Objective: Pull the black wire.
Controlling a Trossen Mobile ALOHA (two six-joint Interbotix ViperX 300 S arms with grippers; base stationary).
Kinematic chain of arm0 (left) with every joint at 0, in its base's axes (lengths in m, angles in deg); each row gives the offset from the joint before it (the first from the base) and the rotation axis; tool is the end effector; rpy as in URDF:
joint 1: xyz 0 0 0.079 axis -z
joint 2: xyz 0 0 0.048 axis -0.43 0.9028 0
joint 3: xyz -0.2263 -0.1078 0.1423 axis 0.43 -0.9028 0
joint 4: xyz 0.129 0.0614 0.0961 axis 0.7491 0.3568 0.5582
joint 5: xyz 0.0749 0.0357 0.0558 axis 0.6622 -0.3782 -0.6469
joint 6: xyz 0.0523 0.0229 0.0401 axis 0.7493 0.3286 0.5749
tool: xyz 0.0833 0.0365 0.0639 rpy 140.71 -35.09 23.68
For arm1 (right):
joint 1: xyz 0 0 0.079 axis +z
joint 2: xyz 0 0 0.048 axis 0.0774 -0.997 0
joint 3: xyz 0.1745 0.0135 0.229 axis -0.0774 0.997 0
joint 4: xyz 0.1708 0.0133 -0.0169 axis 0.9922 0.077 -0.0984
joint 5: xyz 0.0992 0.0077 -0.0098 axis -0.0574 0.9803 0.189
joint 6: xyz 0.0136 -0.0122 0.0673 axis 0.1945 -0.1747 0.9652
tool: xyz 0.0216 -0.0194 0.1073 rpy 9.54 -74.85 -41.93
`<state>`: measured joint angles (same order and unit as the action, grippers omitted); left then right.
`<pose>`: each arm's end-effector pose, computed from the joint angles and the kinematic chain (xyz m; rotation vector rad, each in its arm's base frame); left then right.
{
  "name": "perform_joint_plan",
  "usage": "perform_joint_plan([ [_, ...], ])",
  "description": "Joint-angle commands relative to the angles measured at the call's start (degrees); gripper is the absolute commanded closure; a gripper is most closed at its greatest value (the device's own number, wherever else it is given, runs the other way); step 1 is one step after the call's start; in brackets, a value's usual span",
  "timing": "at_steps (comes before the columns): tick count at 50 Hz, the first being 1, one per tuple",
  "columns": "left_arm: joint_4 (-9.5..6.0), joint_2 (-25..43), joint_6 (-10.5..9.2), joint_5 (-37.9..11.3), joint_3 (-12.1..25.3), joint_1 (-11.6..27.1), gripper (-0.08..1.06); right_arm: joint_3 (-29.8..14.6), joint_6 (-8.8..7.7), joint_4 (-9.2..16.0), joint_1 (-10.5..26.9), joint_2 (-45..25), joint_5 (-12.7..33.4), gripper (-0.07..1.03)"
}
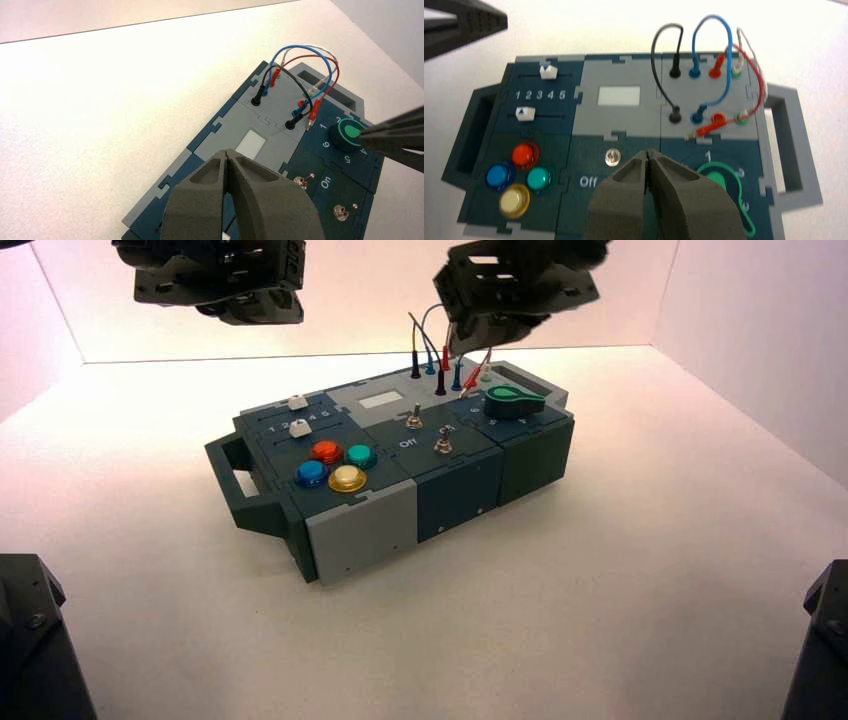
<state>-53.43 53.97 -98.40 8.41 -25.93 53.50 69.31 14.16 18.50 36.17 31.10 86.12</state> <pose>0.2687 -0.1417 0.1122 -0.0463 0.6547 -0.3994 0.2696 0.2331 0.0978 -0.1640 0.7855 0.6325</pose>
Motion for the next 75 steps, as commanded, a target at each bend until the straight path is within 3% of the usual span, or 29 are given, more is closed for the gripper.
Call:
perform_joint_plan([
  [1, 0.09, -1.1, 0.09, 0.3, 0.6, 0.0, 1.01, -4.0, -0.18, -1.1, -0.4, -1.4, 1.6, 0.98],
  [8, 0.09, -1.1, 0.18, 0.3, 0.6, 0.0, 1.01, -6.9, -0.18, -1.8, -1.1, -4.5, 2.7, 0.98],
  [16, 0.09, -1.1, 0.18, 0.3, 0.6, 0.0, 1.0, -7.0, -0.18, -1.8, -3.2, -5.3, 2.7, 0.97],
  [27, 0.09, -1.1, 0.18, 0.3, 0.5, 0.0, 1.01, -6.9, -0.18, -1.9, -5.4, -5.4, 4.1, 0.79],
  [42, 0.09, -0.9, 0.18, 0.3, 0.6, 0.0, 1.01, -10.1, -0.18, -2.0, -5.2, -8.6, 5.9, 0.71],
  [75, 0.09, -1.1, 0.18, 0.3, 0.6, 0.0, 1.01, -14.2, -0.18, -4.7, -5.7, -13.1, 6.3, 0.71],
])
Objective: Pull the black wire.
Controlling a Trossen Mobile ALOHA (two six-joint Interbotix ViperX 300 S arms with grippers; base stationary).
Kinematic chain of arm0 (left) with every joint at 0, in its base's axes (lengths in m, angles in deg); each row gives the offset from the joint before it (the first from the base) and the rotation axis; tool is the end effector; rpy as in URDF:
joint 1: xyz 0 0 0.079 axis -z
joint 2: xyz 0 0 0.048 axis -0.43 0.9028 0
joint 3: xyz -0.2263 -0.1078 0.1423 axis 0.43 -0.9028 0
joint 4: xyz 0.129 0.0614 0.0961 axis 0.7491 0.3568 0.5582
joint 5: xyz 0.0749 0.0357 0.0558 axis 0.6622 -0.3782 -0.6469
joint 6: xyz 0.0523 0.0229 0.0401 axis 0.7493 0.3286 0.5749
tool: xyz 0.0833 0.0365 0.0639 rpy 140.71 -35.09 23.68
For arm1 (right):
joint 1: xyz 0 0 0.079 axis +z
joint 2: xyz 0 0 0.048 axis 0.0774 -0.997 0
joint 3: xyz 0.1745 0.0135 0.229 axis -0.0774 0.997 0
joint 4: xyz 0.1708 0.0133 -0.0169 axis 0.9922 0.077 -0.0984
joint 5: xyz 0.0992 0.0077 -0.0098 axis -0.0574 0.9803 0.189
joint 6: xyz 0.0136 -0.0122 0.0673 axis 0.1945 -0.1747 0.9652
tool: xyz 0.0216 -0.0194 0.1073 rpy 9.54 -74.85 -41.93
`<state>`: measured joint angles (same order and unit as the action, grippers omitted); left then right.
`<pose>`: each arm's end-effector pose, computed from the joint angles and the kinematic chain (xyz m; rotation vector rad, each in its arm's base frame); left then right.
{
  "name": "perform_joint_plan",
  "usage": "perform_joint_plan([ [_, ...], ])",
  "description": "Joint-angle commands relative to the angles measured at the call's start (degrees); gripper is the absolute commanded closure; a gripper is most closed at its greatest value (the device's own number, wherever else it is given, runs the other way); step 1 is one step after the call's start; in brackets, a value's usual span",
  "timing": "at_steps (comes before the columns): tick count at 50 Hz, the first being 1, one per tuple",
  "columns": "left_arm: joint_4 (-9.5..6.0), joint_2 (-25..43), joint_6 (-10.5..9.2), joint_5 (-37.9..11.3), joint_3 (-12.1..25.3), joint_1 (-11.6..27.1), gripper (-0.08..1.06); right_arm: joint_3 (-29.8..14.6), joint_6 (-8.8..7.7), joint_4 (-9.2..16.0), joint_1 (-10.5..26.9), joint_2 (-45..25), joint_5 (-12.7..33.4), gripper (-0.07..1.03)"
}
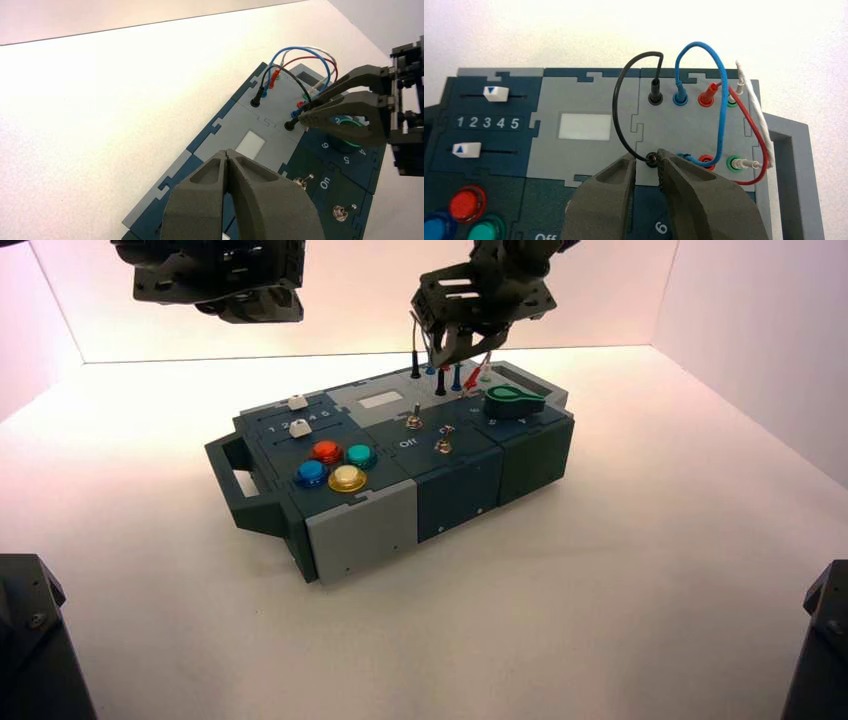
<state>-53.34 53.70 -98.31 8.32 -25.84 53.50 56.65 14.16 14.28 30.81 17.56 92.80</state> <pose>0.2690 -0.1419 0.1139 -0.0447 0.6495 -0.4014 0.3233 0.2410 0.0650 -0.2146 0.8946 0.6058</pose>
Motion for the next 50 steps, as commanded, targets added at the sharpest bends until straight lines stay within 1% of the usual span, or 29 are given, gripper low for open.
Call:
perform_joint_plan([
  [1, 0.09, -0.8, 0.09, 0.4, 0.4, 0.0, 1.01, -1.5, -0.18, -0.4, -0.4, 0.4, -0.4, 0.71],
  [11, 0.09, -0.8, 0.09, 0.4, 0.4, 0.0, 1.01, -1.3, -0.18, -0.5, -2.0, 0.1, -0.4, 0.71],
  [38, 0.09, -0.8, 0.09, 0.4, 0.4, 0.0, 1.01, -3.1, 0.18, -0.3, -2.0, -2.5, -0.4, 0.72],
  [42, 0.0, -0.8, 0.09, 0.4, 0.4, 0.0, 1.01, -3.2, 0.09, -0.2, -1.9, -2.6, -0.4, 0.8],
  [50, 0.0, -0.8, 0.09, 0.3, 0.4, 0.0, 1.01, -3.2, 0.26, 0.2, -1.9, -2.6, -0.3, 0.91],
])
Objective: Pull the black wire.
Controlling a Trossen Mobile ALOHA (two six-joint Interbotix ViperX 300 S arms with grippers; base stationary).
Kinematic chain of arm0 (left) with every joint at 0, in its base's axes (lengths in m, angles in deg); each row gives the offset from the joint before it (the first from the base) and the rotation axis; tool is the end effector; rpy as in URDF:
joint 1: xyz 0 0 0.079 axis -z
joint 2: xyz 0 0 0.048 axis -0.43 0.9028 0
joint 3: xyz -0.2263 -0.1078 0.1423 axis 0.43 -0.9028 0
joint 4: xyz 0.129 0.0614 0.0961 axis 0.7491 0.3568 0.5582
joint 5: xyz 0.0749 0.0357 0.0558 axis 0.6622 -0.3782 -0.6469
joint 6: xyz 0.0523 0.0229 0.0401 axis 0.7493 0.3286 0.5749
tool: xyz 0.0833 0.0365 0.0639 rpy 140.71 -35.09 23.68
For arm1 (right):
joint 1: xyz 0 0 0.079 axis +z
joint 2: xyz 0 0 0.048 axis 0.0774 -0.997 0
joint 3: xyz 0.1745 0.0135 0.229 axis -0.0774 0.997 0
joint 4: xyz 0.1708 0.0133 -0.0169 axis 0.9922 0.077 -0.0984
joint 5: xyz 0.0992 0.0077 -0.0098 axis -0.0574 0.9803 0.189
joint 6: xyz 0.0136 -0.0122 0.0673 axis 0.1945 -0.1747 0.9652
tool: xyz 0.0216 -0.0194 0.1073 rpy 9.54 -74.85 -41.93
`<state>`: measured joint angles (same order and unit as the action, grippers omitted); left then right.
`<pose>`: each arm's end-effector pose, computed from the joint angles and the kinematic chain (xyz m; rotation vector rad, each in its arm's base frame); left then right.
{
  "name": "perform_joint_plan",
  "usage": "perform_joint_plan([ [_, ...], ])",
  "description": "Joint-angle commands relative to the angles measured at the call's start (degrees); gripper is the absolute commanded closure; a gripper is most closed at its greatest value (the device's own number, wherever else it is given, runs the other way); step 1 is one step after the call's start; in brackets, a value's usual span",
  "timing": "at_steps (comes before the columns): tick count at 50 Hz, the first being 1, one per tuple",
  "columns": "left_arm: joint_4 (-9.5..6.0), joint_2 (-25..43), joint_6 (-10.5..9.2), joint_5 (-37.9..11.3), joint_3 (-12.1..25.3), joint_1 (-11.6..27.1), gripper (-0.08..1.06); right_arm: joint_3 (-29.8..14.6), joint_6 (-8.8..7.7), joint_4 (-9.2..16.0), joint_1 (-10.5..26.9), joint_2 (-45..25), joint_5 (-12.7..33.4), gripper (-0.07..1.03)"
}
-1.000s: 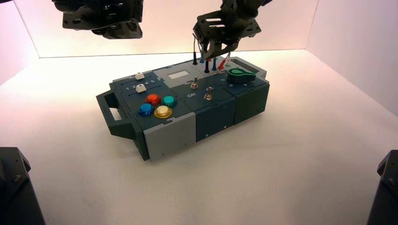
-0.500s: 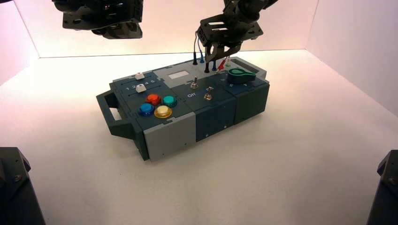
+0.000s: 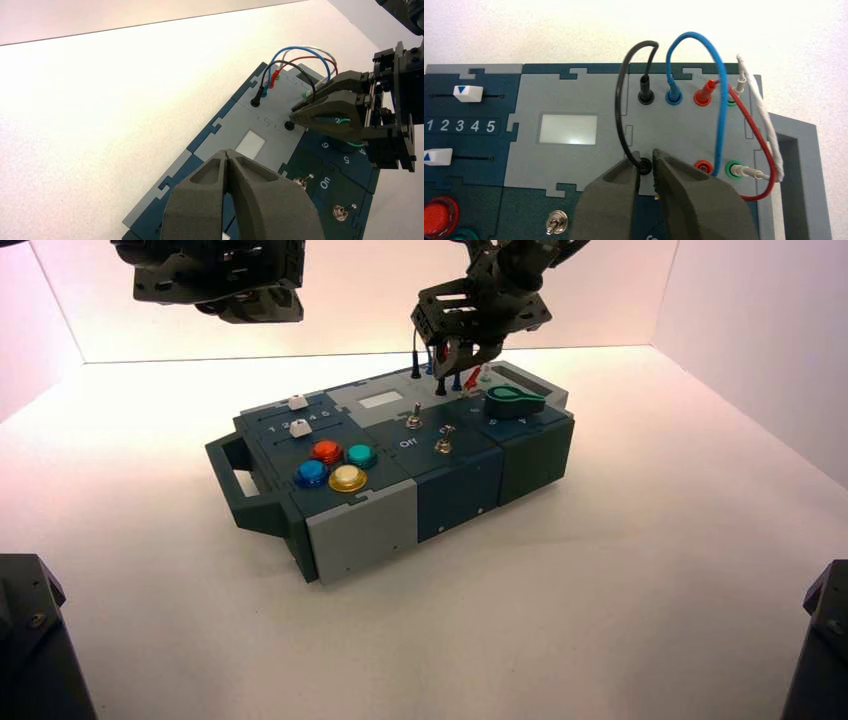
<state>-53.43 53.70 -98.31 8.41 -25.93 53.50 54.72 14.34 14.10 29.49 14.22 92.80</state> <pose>0.2687 -0.1417 0.1136 -0.0461 0.6498 -0.4006 0.3349 0.2376 0.0514 -0.2110 0.9201 0.5810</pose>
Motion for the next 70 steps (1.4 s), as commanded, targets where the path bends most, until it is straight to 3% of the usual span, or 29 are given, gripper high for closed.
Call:
perform_joint_plan([
  [1, 0.09, -0.8, 0.09, 0.3, 0.5, 0.0, 1.01, -1.2, 0.09, 0.4, -0.5, 0.7, -0.3, 0.92],
  [4, 0.18, -0.8, 0.09, 0.3, 0.6, 0.0, 1.01, -1.3, 0.09, 0.4, -0.6, 0.7, -0.1, 0.99],
  [37, 0.09, -0.8, 0.09, 0.3, 0.5, 0.0, 1.01, -3.3, 0.09, -0.3, -0.7, 3.0, 4.0, 0.99],
  [70, 0.18, -0.8, 0.09, 0.3, 0.5, 0.0, 1.0, -3.5, 0.0, -0.9, -0.8, 6.4, 5.2, 0.99],
])
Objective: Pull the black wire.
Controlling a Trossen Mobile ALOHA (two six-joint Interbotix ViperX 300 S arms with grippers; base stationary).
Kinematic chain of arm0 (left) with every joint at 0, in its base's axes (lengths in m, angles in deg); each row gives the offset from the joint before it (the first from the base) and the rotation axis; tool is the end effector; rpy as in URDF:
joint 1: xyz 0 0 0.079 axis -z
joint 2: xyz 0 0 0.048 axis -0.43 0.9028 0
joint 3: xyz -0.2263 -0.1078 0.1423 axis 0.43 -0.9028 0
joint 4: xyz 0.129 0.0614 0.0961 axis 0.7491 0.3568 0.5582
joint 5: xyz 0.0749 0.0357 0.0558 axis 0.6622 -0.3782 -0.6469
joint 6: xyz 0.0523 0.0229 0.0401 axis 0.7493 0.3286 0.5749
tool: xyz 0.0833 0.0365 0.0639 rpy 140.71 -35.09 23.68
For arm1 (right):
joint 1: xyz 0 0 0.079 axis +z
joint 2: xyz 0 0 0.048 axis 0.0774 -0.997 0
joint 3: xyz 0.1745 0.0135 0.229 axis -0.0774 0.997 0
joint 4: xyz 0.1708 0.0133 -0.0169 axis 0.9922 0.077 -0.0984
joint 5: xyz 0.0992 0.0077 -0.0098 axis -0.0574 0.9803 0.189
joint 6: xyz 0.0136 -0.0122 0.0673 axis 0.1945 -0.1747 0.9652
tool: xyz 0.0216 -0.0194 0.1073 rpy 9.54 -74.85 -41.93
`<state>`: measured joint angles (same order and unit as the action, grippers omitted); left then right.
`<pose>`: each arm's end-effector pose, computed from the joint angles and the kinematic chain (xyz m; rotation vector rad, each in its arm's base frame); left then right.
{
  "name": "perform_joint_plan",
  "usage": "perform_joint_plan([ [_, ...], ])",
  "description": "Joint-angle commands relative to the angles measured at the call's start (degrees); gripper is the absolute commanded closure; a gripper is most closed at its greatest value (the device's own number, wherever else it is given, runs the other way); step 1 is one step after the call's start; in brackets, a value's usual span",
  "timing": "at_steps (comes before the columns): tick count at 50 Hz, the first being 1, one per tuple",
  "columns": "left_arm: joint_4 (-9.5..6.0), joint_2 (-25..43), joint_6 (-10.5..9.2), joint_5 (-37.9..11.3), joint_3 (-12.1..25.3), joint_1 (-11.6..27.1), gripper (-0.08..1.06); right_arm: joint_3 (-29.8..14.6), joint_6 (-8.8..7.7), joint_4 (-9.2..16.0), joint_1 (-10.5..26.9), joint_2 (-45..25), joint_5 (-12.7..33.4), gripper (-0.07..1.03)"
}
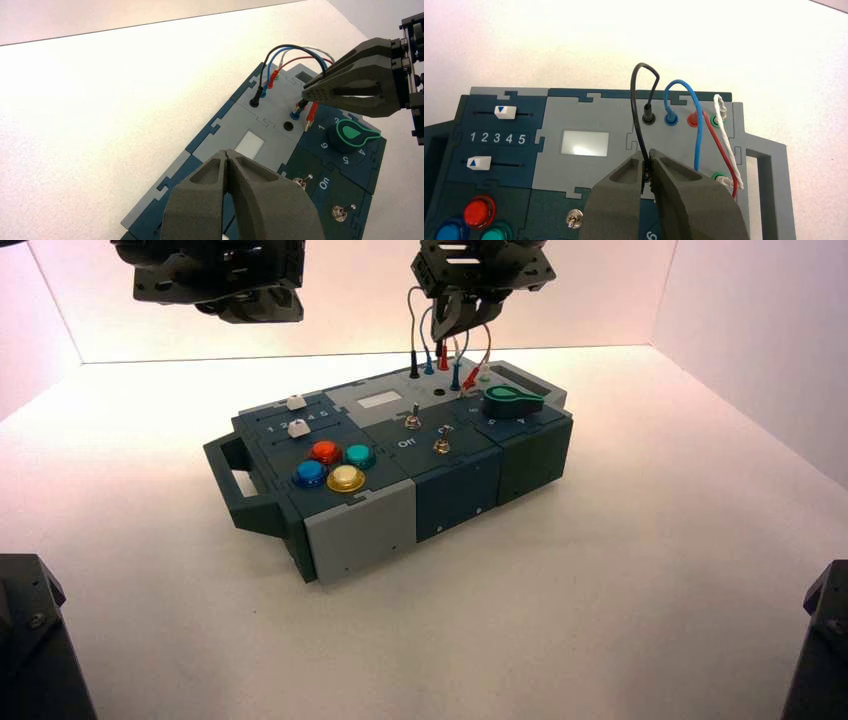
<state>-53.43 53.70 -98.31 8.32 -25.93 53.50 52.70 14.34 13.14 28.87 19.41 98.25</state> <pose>0.2686 -0.1417 0.1134 -0.0457 0.6513 -0.4004 0.3370 0.2414 0.0903 -0.2014 0.8838 0.6196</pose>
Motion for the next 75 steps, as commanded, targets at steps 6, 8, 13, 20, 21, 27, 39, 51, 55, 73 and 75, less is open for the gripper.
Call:
perform_joint_plan([
  [6, 0.09, -0.8, 0.18, 0.4, 0.5, 0.0, 1.01, -1.5, 0.0, 0.1, -0.2, 1.6, -0.3, 0.9],
  [8, 0.18, -0.8, 0.09, 0.4, 0.5, 0.0, 1.01, -1.5, 0.0, 0.1, -0.1, 1.8, -0.2, 0.84],
  [13, 0.18, -0.8, 0.09, 0.3, 0.6, 0.0, 1.0, -1.5, 0.0, 0.1, -0.1, 2.2, 0.5, 0.66],
  [20, 0.18, -0.8, 0.09, 0.3, 0.5, 0.0, 1.01, -1.6, -0.09, 0.0, -0.1, 2.8, 1.9, 0.64],
  [21, 0.18, -0.8, 0.09, 0.4, 0.6, 0.0, 1.01, -1.6, -0.09, 0.1, -0.1, 3.0, 1.9, 0.64],
  [27, 0.09, -0.8, 0.09, 0.4, 0.5, 0.0, 1.0, -1.2, 0.0, 0.0, -0.1, 4.2, 1.9, 0.64],
  [39, 0.09, -0.8, 0.09, 0.4, 0.5, 0.0, 1.0, 0.9, 0.0, 0.1, -0.1, 10.4, 2.0, 0.64],
  [51, 0.09, -0.7, 0.09, 0.4, 0.5, 0.0, 1.01, 4.2, -0.09, -0.2, -2.1, 14.1, 0.9, 0.64],
  [55, 0.18, -0.8, 0.18, 0.4, 0.5, 0.0, 1.01, 5.6, -0.09, -0.2, -4.6, 14.9, 0.7, 0.64],
  [73, 0.18, -0.5, 0.79, 0.7, 0.6, 0.0, 1.01, 13.4, -0.18, -0.2, -14.7, 19.2, -5.3, 0.64],
  [75, 0.18, -0.5, 0.79, 0.7, 0.7, 0.0, 1.0, 13.8, -0.18, -0.2, -15.2, 19.3, -5.7, 0.64],
])
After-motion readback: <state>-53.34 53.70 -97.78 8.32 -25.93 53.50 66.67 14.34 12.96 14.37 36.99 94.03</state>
